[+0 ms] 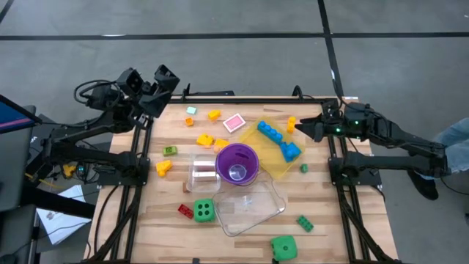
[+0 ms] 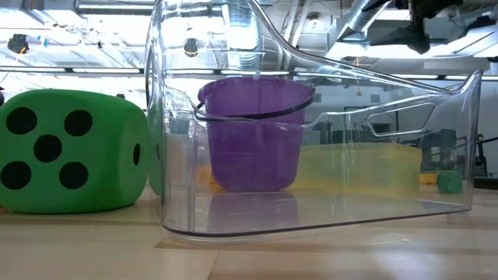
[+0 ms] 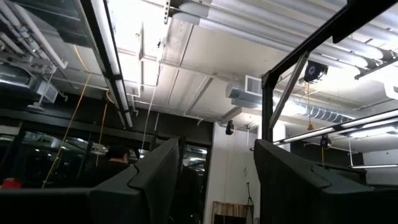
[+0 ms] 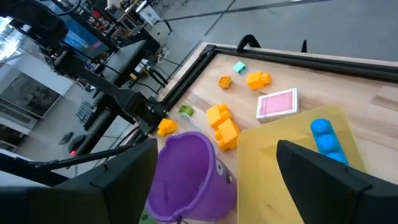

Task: Pick & Place Toys
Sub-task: Put the green dice into the transparent bin

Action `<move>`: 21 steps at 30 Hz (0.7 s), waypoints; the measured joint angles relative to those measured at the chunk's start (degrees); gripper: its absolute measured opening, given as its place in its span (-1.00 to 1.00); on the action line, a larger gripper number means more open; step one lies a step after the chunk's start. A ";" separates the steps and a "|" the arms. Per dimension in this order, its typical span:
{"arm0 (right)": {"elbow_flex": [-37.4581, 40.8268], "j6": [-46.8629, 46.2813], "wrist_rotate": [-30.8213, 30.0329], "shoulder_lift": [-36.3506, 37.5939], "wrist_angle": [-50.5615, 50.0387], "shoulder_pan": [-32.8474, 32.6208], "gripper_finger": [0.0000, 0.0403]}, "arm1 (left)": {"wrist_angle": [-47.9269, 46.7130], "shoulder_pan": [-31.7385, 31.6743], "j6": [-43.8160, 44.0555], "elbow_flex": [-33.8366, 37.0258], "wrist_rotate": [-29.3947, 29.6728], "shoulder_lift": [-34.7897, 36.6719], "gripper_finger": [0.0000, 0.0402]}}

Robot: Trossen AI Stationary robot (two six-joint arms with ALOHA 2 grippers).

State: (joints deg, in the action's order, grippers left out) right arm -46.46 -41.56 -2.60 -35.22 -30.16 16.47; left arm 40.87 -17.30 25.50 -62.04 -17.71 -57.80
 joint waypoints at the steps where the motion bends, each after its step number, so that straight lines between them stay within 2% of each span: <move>1: 0.00 0.00 0.43 0.02 0.04 0.00 0.59 | 0.04 0.00 0.00 0.00 0.01 0.00 0.06; 4: 0.00 0.00 1.32 0.00 0.68 -0.01 0.59 | -0.22 0.66 0.02 -1.15 -1.37 -0.15 0.19; 7: 0.00 0.04 1.51 0.02 1.25 -0.02 0.59 | -2.09 1.60 -2.07 -6.14 -3.48 -0.11 0.37; 15: 0.00 1.09 1.51 0.02 2.14 -0.02 0.59 | -27.22 4.25 -11.49 -22.00 -5.44 -1.61 0.81; 21: 0.00 1.09 1.49 0.02 2.17 -0.02 0.59 | -33.24 7.46 -11.13 -28.76 -11.11 -4.08 0.98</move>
State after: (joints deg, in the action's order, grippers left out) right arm -46.46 -40.47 -1.10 -35.20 -27.99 16.45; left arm 7.63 -9.84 14.36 -90.80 -28.81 -61.88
